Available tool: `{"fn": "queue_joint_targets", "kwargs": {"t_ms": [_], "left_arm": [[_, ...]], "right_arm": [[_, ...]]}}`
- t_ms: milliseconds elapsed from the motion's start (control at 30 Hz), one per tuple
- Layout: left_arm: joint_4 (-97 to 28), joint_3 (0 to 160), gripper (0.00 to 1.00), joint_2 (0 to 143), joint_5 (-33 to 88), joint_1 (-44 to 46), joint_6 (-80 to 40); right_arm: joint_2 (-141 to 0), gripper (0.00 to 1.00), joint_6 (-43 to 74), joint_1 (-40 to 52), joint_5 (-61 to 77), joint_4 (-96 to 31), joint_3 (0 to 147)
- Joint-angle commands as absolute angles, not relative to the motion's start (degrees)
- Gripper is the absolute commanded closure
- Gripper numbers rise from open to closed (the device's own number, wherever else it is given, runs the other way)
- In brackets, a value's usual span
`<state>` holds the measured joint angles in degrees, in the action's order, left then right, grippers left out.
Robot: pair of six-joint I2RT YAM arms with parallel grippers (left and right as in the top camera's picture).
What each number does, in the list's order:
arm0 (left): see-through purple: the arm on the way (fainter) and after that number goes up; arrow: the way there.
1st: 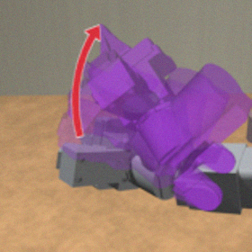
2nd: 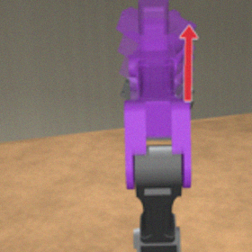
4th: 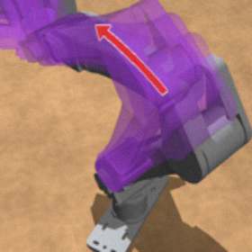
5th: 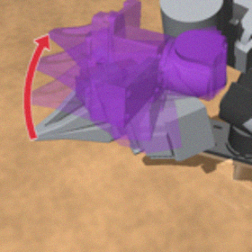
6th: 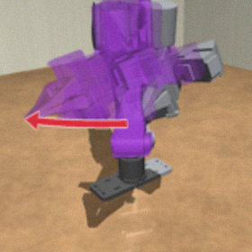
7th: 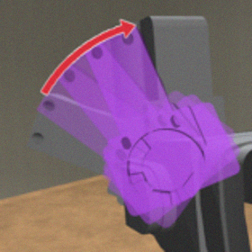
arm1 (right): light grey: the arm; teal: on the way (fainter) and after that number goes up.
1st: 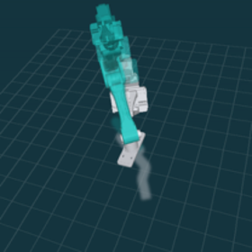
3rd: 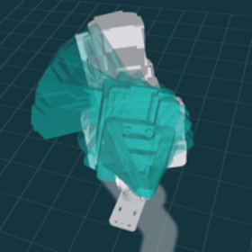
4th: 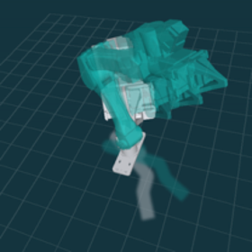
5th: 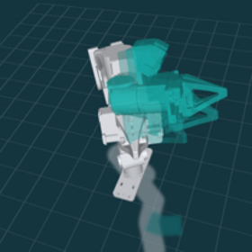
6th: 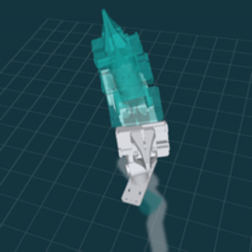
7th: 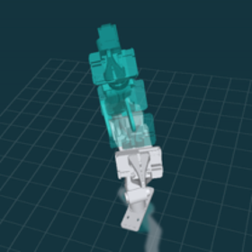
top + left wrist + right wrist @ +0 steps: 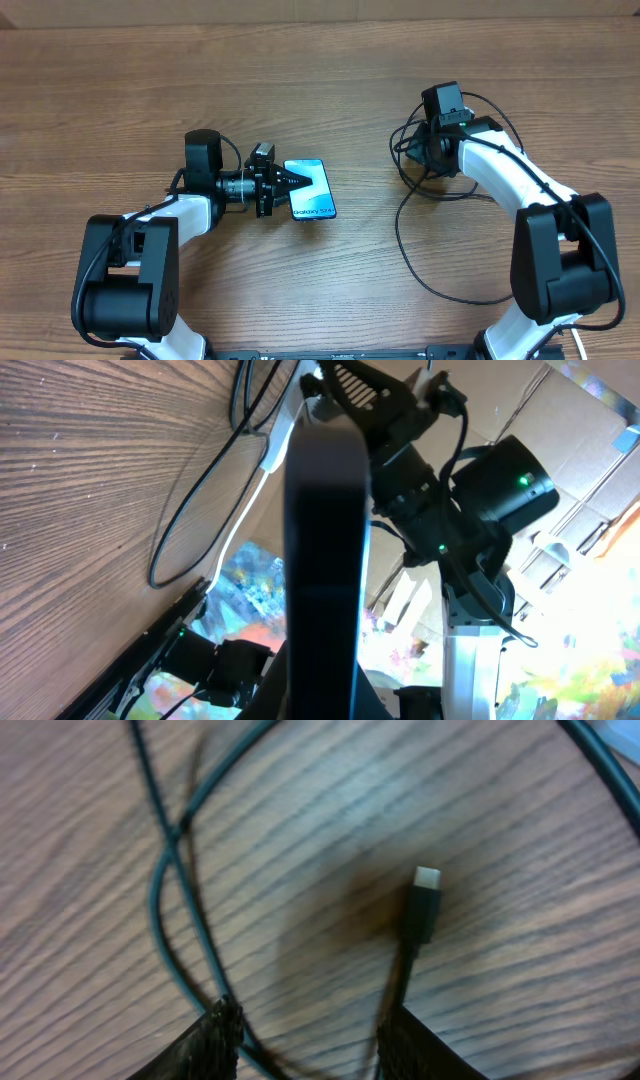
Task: Plug charger to phone and switch on socket
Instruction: 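Release the right gripper and hold the phone upright with the left, then grasp the USB-C plug end of the black cable with the right gripper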
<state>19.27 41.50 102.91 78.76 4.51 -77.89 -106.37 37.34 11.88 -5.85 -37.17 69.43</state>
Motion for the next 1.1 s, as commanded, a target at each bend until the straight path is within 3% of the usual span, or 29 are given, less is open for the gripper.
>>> {"fn": "queue_joint_targets", "kwargs": {"t_ms": [0,500,567,667,867,967,1067], "left_arm": [[19.55,42.15,0.96,103.02,80.84,4.86,-78.43],[19.55,42.15,0.96,103.02,80.82,4.86,-78.43],[19.55,42.15,0.96,103.02,80.84,4.86,-78.43],[19.55,42.15,0.96,103.02,80.82,4.86,-78.43],[19.55,42.15,0.96,103.02,80.84,4.86,-78.15],[19.55,42.15,0.96,103.02,80.6,4.84,-77.97],[19.55,42.15,0.96,103.02,80.4,4.8,-77.97]], "right_arm": [[-107.92,0.56,38.33,11.81,-7.7,-37.93,70.35],[-111.68,0.59,39.0,11.81,-9.41,-39.55,70.35],[-111.68,0.62,39.0,11.81,-9.41,-39.59,70.35],[-111.68,0.75,39.29,11.81,-8.93,-40.49,70.35],[-111.68,0.85,39.4,11.81,-8.99,-40.8,70.35],[-111.68,0.96,38.81,11.81,-8.99,-39.62,70.37],[-111.66,0.96,37.56,11.81,-8.99,-38.63,70.54]]}}
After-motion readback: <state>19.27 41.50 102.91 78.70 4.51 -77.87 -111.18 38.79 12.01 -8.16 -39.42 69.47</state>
